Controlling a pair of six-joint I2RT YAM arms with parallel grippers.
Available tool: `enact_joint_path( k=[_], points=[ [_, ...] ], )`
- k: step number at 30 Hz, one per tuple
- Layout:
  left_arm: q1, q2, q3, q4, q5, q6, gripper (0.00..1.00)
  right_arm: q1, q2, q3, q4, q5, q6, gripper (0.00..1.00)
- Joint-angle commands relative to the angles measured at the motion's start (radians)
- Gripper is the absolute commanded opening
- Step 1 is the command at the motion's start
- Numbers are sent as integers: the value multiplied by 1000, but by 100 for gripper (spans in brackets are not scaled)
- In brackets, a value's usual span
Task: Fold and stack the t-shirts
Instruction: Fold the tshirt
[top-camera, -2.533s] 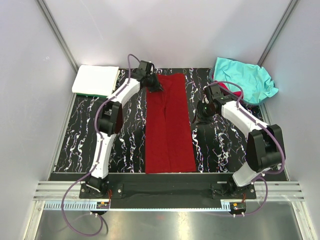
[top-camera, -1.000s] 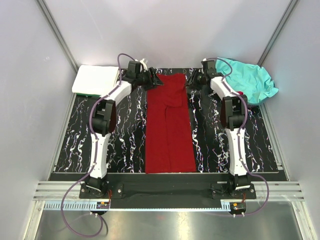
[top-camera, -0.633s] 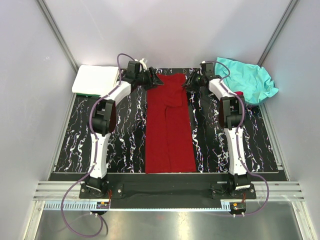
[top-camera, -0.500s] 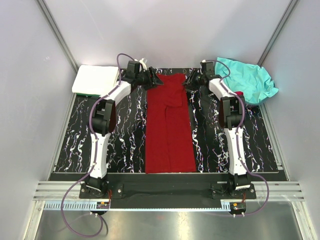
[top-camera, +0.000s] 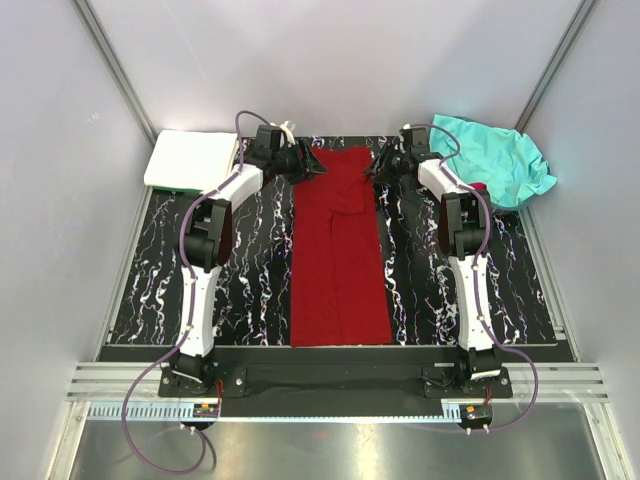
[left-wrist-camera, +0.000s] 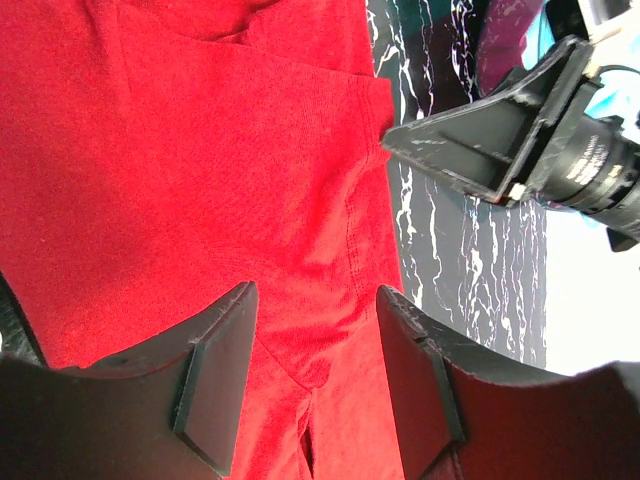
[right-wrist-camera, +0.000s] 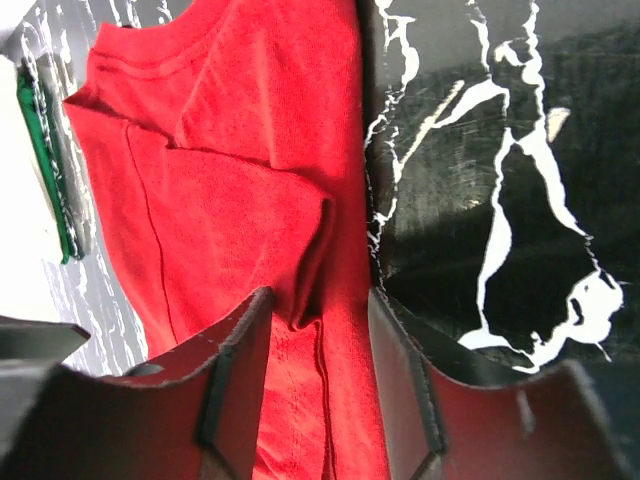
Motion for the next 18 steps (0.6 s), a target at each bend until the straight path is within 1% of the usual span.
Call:
enact_joint_path(
  k=[1, 5, 7, 8, 9, 12, 18],
  points=[
    [5, -31, 7, 44, 21, -4, 55, -6, -68, -8, 33, -24, 2, 49],
    [5, -31, 11, 44, 23, -5, 55, -6, -58, -8, 43, -29, 16, 44],
    [5, -31, 14, 37, 23, -1, 54, -4, -68, -10, 35, -12, 2, 43],
    [5, -31, 16, 32, 23, 2, 54, -5, -76, -10, 32, 10, -10, 44],
    [5, -32, 13, 32, 24, 4, 54, -6, -82, -11, 24, 19, -21, 49],
    [5, -34, 10, 30, 23, 7, 54, -7, -108, -2, 4, 31, -54, 54],
    [5, -29, 5, 38, 23, -2, 53, -7, -145, -10, -8, 11, -52, 55]
  ],
)
